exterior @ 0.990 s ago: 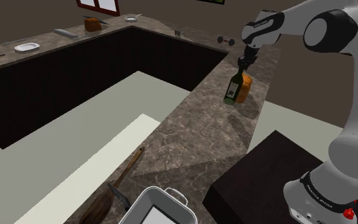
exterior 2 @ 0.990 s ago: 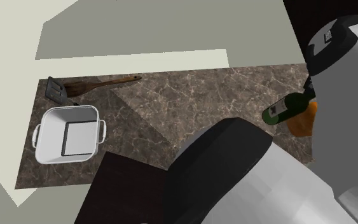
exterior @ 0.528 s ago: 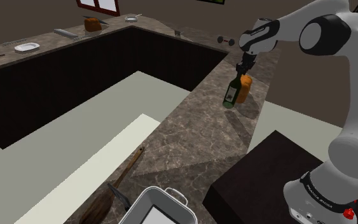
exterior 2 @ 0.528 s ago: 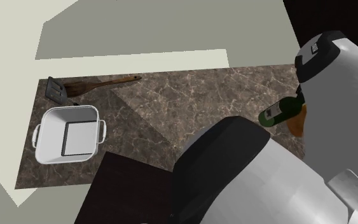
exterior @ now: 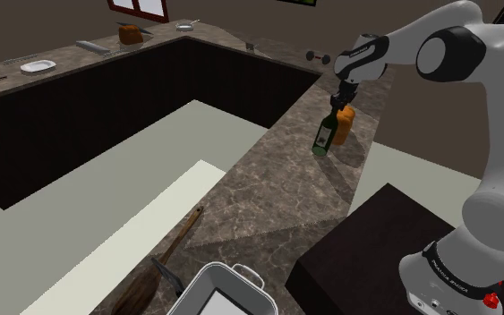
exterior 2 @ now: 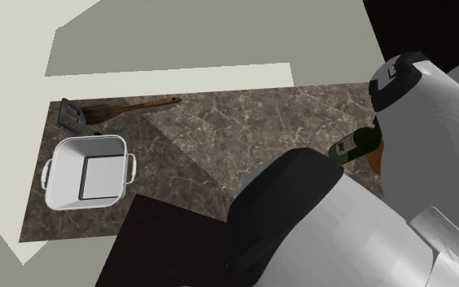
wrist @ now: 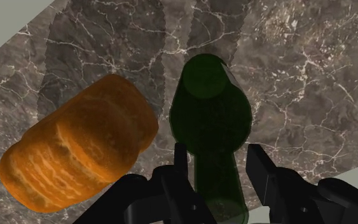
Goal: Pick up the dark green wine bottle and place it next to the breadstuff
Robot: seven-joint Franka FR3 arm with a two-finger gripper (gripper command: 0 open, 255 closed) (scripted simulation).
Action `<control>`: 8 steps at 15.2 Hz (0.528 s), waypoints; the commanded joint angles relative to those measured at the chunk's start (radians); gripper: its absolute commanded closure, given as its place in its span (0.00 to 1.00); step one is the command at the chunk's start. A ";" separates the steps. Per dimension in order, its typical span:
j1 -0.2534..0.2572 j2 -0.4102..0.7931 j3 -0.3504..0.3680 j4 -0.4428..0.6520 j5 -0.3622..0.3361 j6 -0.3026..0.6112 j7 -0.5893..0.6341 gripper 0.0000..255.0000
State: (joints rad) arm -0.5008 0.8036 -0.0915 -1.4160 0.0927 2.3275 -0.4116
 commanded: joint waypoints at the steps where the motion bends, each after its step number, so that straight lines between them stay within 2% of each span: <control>1: 0.000 0.000 0.000 0.001 0.000 0.001 0.000 1.00; 4: 0.000 0.000 0.000 0.001 0.000 0.001 0.000 1.00; 5: 0.000 0.000 0.000 0.001 0.000 0.001 0.000 0.00; 8: 0.000 0.001 0.000 0.001 0.000 0.001 0.000 0.00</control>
State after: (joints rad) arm -0.5007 0.8041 -0.0915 -1.4153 0.0927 2.3283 -0.4115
